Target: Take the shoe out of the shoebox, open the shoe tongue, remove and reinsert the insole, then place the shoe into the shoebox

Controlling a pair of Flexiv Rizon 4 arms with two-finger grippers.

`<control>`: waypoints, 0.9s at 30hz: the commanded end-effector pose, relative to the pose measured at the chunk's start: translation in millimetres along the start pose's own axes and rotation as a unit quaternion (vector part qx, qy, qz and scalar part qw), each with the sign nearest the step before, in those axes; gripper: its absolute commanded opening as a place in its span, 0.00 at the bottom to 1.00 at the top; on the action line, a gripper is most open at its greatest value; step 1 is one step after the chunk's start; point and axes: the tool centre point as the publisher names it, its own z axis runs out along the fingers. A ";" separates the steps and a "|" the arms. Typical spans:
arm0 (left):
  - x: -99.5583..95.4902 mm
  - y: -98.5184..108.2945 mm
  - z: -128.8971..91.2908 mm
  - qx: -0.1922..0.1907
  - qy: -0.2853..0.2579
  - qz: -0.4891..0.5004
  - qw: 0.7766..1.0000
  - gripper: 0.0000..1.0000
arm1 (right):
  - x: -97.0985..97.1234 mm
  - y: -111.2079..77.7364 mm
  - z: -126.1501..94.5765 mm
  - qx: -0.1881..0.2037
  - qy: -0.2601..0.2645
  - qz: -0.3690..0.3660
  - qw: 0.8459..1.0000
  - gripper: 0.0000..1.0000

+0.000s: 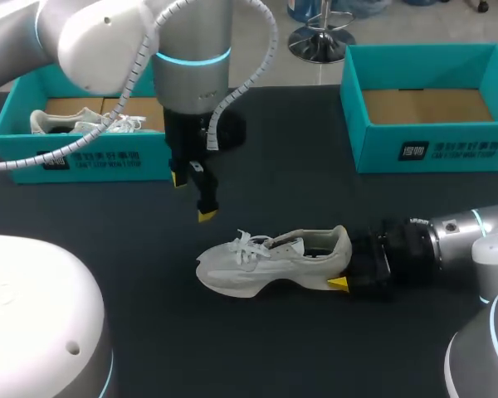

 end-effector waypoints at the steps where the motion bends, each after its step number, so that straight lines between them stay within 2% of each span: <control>1: 24.3 -13.3 -5.3 0.016 -0.070 -0.408 0.910 1.00 | -0.1 -1.0 2.8 0.001 0.000 0.000 1.000 0.00; 3: 33.1 -17.5 -6.4 0.020 -0.072 -0.415 0.907 1.00 | -0.1 -1.0 2.8 0.001 0.000 0.000 1.000 0.00; 18: 33.1 -17.5 -6.4 0.020 -0.072 -0.415 0.907 1.00 | -0.1 -1.0 2.8 0.001 0.000 0.000 1.000 0.00; 19: 33.7 -18.9 -1.1 0.025 -0.096 -0.434 0.896 1.00 | -0.1 -1.0 2.8 0.001 0.000 0.000 1.000 0.00; 23: 40.5 -28.5 13.8 0.030 -0.105 -0.471 0.876 1.00 | -0.1 -1.0 2.8 0.001 0.000 0.000 1.000 0.00; 27: 50.7 -43.3 22.2 0.041 -0.090 -0.468 0.878 1.00 | -0.1 -1.0 2.8 0.001 0.000 0.000 1.000 0.00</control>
